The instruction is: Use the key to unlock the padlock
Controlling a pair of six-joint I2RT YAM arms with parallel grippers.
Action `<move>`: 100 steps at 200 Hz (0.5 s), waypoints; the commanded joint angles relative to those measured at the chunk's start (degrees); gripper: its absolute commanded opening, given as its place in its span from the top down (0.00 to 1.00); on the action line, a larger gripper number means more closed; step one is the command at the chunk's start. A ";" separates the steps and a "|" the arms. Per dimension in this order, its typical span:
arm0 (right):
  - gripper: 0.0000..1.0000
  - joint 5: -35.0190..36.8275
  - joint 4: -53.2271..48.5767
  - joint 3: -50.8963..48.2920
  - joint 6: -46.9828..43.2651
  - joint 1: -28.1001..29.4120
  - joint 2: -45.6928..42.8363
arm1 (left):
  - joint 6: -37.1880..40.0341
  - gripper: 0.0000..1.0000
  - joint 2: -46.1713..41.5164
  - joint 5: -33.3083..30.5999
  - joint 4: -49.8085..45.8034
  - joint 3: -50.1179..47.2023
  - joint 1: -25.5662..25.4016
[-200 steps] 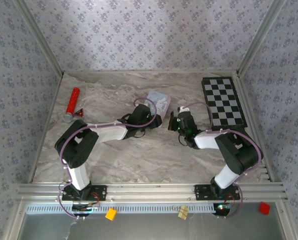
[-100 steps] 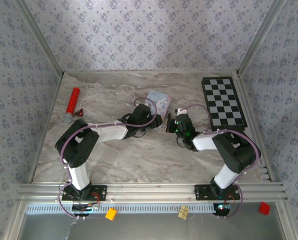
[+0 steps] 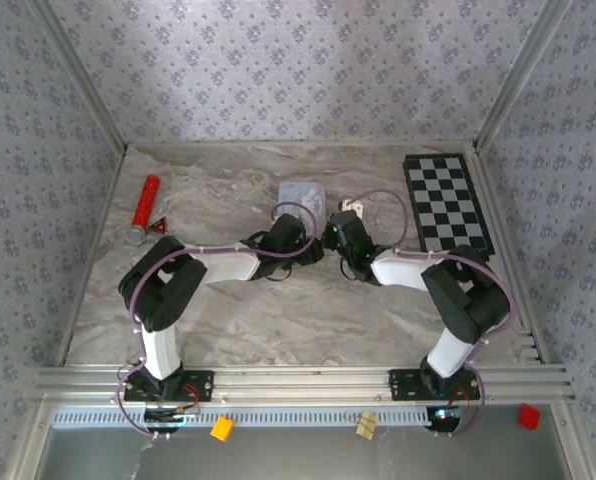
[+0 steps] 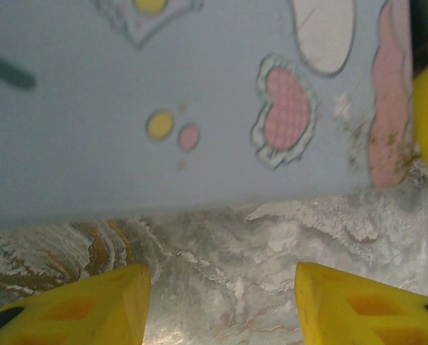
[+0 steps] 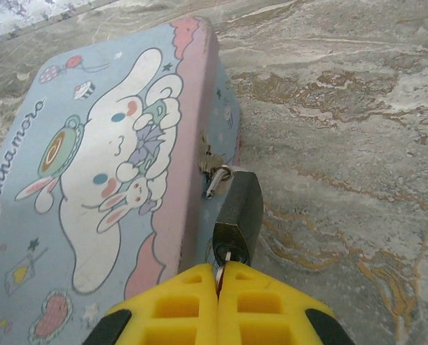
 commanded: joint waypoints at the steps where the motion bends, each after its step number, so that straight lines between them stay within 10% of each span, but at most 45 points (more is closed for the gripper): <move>1: 1.00 -0.71 -0.11 2.03 4.65 -2.57 3.47 | -0.11 0.44 0.02 0.51 -0.50 -0.40 -0.21; 100: 1.00 -9.15 16.82 -12.97 3.11 2.13 -1.89 | 1.44 0.39 -11.29 -2.57 1.33 -7.85 3.70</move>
